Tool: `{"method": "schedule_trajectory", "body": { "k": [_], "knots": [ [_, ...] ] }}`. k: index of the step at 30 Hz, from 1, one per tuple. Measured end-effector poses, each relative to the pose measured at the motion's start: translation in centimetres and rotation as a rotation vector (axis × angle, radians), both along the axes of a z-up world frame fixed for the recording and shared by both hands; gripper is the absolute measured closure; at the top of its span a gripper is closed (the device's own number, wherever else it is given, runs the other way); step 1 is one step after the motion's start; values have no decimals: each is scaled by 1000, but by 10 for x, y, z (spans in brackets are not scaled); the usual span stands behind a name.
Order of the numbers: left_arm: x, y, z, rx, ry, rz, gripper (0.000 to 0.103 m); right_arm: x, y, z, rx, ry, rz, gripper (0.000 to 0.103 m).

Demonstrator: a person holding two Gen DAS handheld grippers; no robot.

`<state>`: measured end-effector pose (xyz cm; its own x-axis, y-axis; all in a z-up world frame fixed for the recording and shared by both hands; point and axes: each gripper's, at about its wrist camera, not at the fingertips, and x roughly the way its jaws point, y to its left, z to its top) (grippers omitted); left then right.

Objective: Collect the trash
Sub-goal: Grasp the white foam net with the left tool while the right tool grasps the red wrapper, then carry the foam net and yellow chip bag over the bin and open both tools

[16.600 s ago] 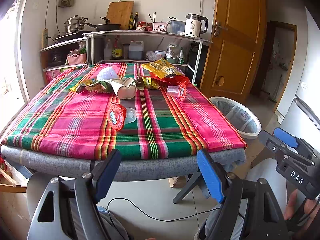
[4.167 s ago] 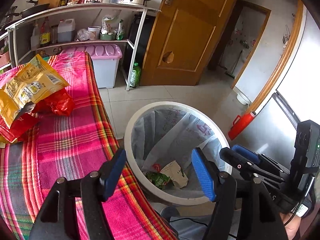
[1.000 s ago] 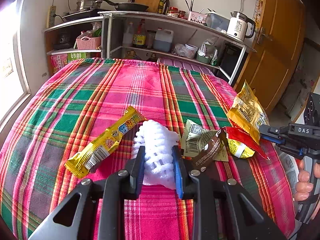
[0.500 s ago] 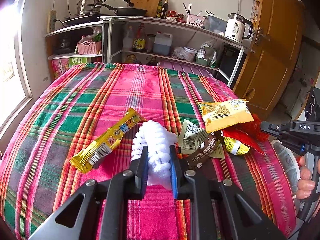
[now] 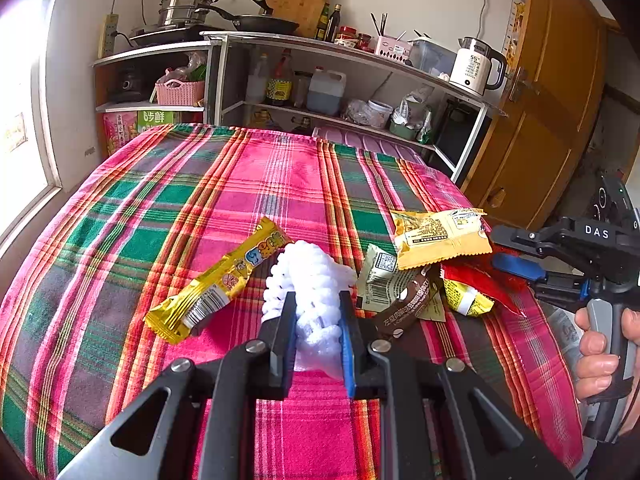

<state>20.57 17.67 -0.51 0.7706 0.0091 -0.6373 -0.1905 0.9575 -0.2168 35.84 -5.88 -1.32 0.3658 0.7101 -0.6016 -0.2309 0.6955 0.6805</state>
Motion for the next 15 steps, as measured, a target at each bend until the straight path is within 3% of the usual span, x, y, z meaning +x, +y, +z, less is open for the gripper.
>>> {"method": "schedule_trajectory", "body": {
  "k": [6,7,8,9,15],
  "knots": [
    [-1,4,-2,-23,-5,-6,84,8,20,-4,-28,9,1,65],
    [-1,5,-2,-26,-4,-9,84,9,22,-6,-42,12,3,67],
    [-1,5,-3,-28,-4,-11,84,9,25,-6,-54,7,7,86],
    [0,5,-3,-30,-3,-12,84,9,28,-6,-64,1,14,95],
    [-4,4,-2,-27,-15,-18,84,-2,30,8,-96,-69,32,99]
  ]
}}
